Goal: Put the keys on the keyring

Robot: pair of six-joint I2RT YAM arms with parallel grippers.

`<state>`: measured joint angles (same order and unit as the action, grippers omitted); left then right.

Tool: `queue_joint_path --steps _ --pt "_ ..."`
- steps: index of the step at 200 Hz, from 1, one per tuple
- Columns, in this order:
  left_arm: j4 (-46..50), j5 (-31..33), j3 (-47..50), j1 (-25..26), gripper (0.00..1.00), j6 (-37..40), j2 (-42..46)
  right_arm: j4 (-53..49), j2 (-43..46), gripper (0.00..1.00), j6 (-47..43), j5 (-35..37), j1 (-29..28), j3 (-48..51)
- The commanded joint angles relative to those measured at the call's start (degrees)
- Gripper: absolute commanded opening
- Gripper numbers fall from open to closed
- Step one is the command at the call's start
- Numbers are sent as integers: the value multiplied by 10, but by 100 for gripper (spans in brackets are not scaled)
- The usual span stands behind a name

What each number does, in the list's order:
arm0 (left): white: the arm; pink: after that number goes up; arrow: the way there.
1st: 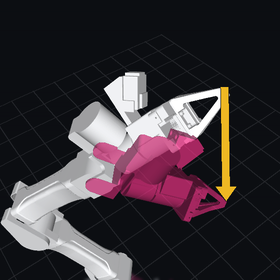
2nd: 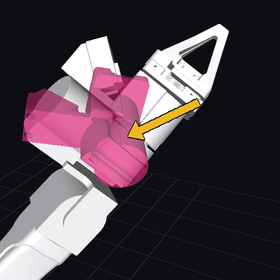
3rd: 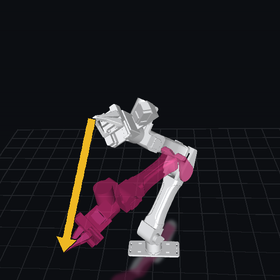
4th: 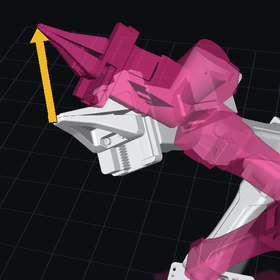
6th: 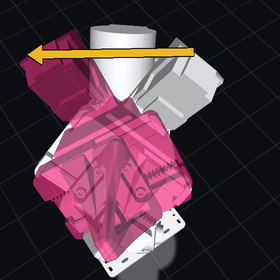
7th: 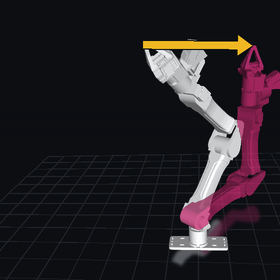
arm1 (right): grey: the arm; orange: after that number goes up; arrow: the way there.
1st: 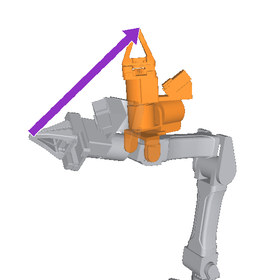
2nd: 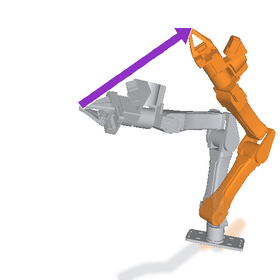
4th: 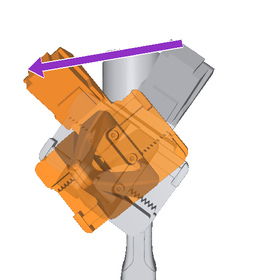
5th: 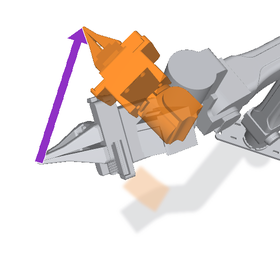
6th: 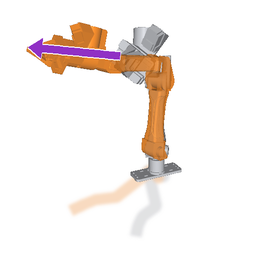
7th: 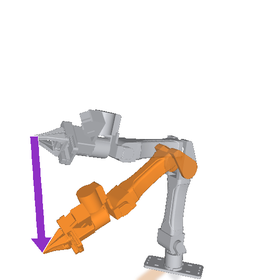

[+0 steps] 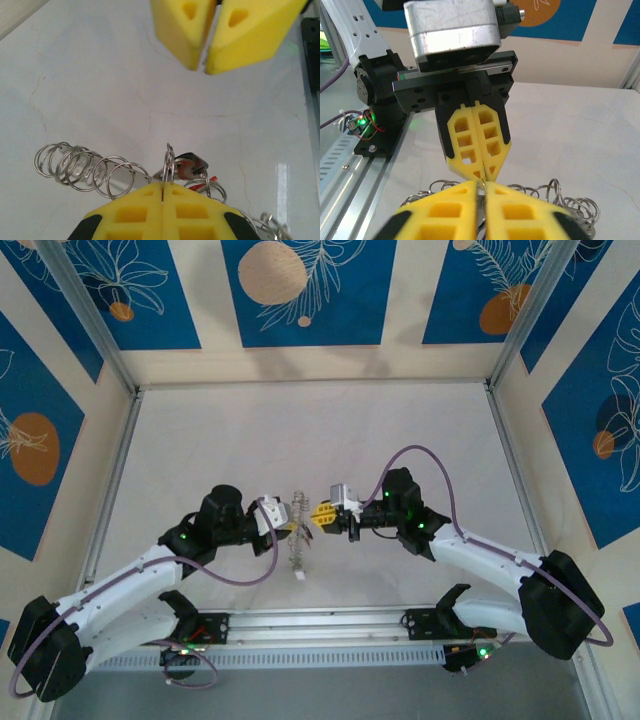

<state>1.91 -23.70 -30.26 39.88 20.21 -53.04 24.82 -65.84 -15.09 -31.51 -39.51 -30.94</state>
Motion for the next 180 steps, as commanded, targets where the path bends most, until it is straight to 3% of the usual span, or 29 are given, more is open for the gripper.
queue_joint_path --steps 1,51,180 --pt "-42 -31 2 -3 0 -9 6 -30 -5 19 -21 -1 -1 3" --pt "-49 -54 -9 -3 0 -14 -1 -68 -32 24 -56 -9 -9 -19" --pt "-68 -74 -8 -2 0 -18 -19 -35 -96 24 -53 -9 -27 -41"
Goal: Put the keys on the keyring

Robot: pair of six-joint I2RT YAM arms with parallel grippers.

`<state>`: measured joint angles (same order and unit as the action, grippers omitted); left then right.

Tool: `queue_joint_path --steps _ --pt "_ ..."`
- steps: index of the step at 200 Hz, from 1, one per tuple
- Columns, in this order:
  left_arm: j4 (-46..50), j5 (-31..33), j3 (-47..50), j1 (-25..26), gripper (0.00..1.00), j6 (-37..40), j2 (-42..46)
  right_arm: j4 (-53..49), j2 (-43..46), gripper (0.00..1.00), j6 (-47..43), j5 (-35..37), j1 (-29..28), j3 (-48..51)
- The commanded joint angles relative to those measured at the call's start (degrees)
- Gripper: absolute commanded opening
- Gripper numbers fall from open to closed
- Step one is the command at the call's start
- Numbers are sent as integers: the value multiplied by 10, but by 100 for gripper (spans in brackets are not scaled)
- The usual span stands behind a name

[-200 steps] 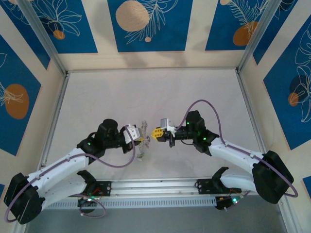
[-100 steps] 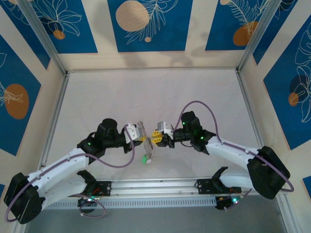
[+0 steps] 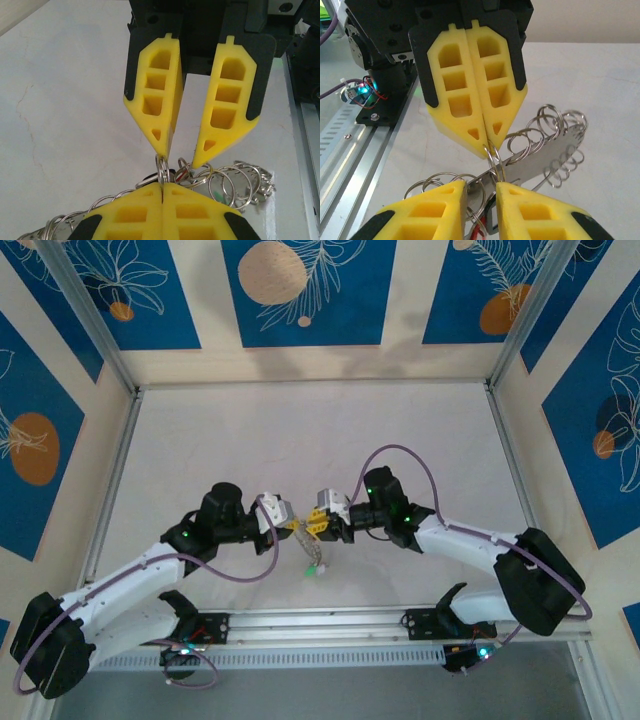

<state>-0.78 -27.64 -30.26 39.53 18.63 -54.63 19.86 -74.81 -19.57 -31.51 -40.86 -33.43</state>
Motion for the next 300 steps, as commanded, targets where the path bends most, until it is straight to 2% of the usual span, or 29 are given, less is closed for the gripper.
queue_joint_path --steps 1,31,95,209,265,291,300 --pt "-41 -35 -8 1 0 -3 -3 15 -7 24 -8 -8 -14 -15" --pt "-40 -19 -1 1 0 1 5 39 13 25 -13 26 -10 5" --pt "-23 -11 -8 1 0 9 6 30 44 28 -25 18 2 13" --pt "-56 -25 10 1 0 -1 17 13 -13 25 -24 -22 -6 -13" --pt "-74 -28 15 1 0 -11 13 40 -22 16 -8 -26 -16 -14" --pt "-78 -25 19 1 0 -14 17 42 -24 0 -8 -18 -17 -14" --pt "-60 -16 13 1 0 -7 17 33 -18 0 -10 -14 -16 -15"
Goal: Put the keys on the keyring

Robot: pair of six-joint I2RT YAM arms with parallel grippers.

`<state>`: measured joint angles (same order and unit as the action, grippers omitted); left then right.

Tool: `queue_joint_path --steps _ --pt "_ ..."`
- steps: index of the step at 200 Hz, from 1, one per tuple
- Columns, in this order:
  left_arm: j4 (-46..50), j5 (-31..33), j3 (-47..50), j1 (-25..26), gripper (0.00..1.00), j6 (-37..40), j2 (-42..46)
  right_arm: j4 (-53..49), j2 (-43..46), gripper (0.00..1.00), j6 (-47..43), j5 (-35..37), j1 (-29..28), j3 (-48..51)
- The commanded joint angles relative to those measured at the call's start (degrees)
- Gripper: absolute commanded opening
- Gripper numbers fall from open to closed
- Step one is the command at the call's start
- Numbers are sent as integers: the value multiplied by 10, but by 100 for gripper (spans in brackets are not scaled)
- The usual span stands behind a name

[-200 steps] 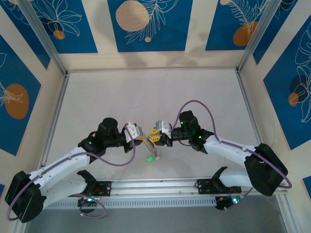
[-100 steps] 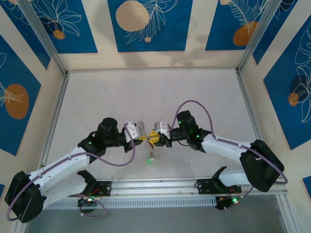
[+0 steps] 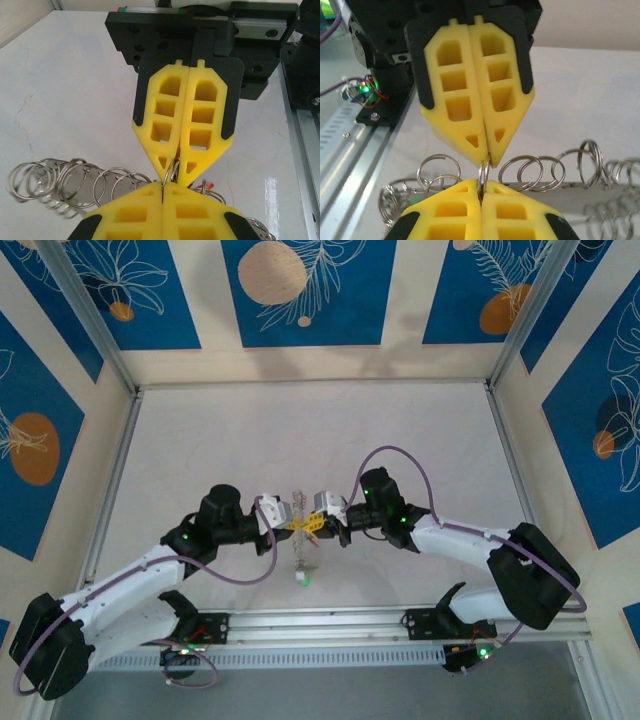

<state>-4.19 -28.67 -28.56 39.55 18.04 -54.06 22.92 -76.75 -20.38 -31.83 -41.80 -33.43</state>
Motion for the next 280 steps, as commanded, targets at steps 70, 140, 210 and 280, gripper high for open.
queue_joint_path --steps 70,140,210,280 --pt "144 9 -83 3 22 79 -8 -154 36 0 -64 49 -13 -60" --pt "163 -4 -110 23 21 111 -56 -155 34 0 -61 56 -24 -68" --pt "143 8 -103 32 14 110 -56 -145 28 0 -62 28 -25 -68" --pt "108 -19 -93 33 0 93 -33 -98 55 13 -39 27 -8 -25"
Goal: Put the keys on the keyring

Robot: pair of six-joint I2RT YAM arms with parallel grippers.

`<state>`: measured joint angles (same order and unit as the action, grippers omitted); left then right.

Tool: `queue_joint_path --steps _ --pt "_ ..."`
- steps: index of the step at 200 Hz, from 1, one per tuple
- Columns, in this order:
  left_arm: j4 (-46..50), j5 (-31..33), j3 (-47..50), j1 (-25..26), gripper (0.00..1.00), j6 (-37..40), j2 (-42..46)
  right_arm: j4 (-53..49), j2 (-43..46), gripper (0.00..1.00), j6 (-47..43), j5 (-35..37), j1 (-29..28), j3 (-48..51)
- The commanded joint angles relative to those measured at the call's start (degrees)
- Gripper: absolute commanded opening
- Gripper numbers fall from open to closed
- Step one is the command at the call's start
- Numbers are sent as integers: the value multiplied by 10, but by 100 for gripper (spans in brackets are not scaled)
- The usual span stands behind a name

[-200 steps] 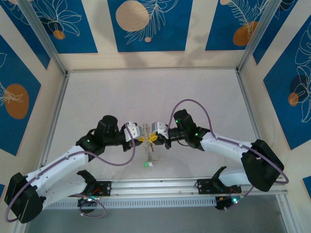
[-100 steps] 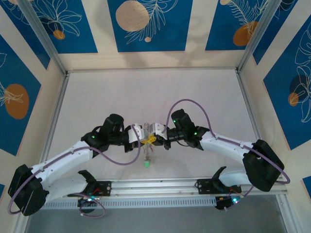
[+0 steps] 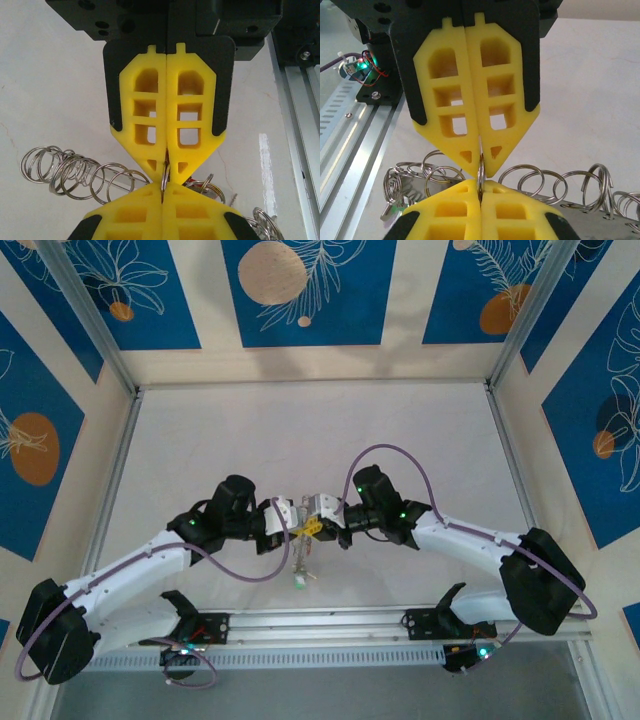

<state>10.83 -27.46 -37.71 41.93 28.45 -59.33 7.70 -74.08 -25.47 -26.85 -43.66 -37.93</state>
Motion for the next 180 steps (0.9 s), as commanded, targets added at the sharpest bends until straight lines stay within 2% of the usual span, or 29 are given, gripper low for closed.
queue_joint_path --steps 1,43,106,166,180 --pt "-43 -32 -2 9 0 -11 21 55 29 13 13 -23 12 22" --pt "-85 -52 13 7 0 -31 34 58 53 22 22 -25 23 43" --pt "-138 -48 33 7 0 -50 39 61 59 21 28 -22 31 47" --pt "-177 -37 51 7 0 -66 42 112 35 12 66 -69 22 47" --pt "-177 -25 55 7 0 -65 45 122 35 6 71 -66 22 48"
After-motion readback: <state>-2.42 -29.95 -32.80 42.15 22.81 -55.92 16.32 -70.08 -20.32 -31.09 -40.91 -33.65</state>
